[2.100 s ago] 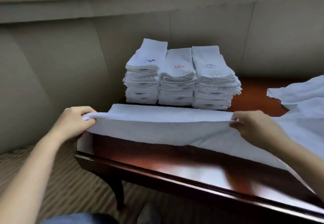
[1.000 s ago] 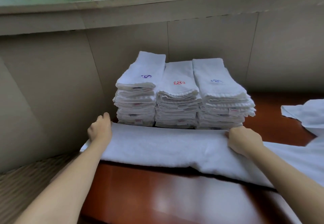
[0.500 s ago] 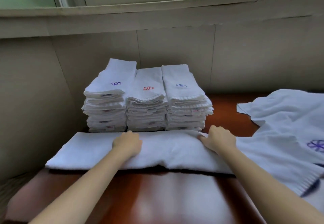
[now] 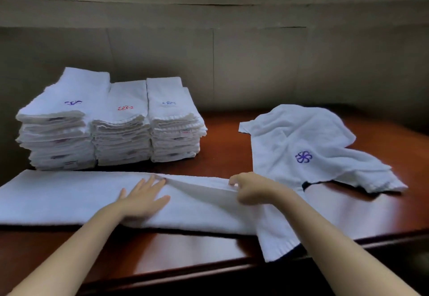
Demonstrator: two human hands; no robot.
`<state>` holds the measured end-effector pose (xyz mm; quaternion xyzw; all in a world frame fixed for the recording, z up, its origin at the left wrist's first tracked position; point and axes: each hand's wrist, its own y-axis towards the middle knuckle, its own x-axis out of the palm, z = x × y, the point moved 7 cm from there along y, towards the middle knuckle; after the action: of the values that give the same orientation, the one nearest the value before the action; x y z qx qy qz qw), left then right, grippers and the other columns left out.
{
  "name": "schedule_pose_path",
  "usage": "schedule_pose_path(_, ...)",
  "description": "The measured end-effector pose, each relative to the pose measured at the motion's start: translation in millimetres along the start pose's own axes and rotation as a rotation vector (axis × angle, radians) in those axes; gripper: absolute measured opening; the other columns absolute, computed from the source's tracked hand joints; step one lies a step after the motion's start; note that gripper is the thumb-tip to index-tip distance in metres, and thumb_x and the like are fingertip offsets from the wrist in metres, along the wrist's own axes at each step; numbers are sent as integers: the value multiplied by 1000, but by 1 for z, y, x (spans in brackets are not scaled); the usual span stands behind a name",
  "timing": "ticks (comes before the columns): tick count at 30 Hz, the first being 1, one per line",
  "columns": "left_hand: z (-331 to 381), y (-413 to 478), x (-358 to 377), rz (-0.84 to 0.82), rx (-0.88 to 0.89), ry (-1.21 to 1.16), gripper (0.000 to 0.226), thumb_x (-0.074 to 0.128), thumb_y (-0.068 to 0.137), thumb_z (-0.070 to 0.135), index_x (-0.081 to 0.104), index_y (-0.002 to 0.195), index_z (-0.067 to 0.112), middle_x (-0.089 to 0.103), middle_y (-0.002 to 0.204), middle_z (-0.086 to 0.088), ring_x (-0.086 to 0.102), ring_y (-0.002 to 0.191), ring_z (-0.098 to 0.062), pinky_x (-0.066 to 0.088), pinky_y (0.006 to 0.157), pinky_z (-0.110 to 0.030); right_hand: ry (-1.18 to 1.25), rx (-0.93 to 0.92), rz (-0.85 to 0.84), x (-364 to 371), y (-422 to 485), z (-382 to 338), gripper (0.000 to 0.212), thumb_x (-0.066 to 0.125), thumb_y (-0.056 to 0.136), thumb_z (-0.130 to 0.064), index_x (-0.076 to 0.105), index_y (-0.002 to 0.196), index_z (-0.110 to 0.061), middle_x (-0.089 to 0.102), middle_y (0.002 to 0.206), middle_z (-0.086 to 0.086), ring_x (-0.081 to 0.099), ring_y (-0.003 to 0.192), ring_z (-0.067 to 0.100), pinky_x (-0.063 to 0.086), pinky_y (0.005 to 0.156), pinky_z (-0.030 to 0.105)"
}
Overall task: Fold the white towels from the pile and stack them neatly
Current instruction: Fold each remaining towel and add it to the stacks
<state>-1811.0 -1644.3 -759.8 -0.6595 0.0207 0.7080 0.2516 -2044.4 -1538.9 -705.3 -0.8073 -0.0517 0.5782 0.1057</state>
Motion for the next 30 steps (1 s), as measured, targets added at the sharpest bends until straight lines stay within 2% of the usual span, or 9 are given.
schedule_pose_path(3,5,-12,-9,56,8,-23,61,36,96,55,18,150,32,7,160,7,9,147,-16,11,117,-51,91,71,-112,-11,-29,30,47,42,77,-1,58,117,-19,57,91,-3,53,79,16,42,60,22)
schedule_pose_path(5,20,-17,-19,235,23,-21,50,41,95,51,37,139,26,33,150,3,30,138,-20,27,112,-43,114,182,-75,-21,-43,62,36,43,74,1,64,101,-10,59,73,1,53,64,17,44,56,24)
schedule_pose_path(7,40,-21,-22,375,68,-15,44,43,96,47,43,131,21,41,142,0,38,131,-21,32,107,-37,201,296,52,-32,-52,91,22,46,73,2,65,85,0,53,61,5,48,55,17,39,49,20)
schedule_pose_path(11,66,-15,-5,314,141,-57,52,34,98,49,30,145,25,17,158,-1,16,145,-16,16,116,-44,365,421,329,-41,-51,128,8,55,78,-3,62,78,2,57,75,15,57,74,27,49,64,31)
schedule_pose_path(14,70,-6,8,173,112,-26,60,22,97,58,13,151,34,-7,161,3,-4,148,-15,-3,115,-52,221,524,428,-35,-51,141,9,55,84,-11,57,78,-4,62,92,16,59,89,30,47,72,31)
schedule_pose_path(21,73,-7,12,146,144,51,68,17,92,68,3,152,38,-14,160,0,-9,148,-19,-6,114,-55,2,673,457,-24,-48,122,42,46,88,-7,38,129,-7,43,131,18,44,120,36,41,90,37)
schedule_pose_path(25,80,-12,13,160,234,73,65,21,94,64,4,152,38,-11,161,2,-9,148,-15,-7,115,-51,-329,411,556,-21,-27,55,42,49,84,-8,43,125,-14,41,129,12,40,120,33,35,96,39)
schedule_pose_path(28,87,-20,17,156,367,47,60,24,98,57,9,152,37,-3,161,6,-6,147,-7,-5,117,-41,-219,41,523,5,-1,-1,39,43,93,-19,44,132,-15,37,142,10,32,132,29,29,105,41)
schedule_pose_path(30,84,-25,17,164,436,30,57,27,99,52,14,152,35,2,161,7,-1,146,-4,-2,117,-36,-80,-39,328,34,14,-24,52,33,101,-38,25,148,-17,16,157,5,14,144,25,15,114,45)
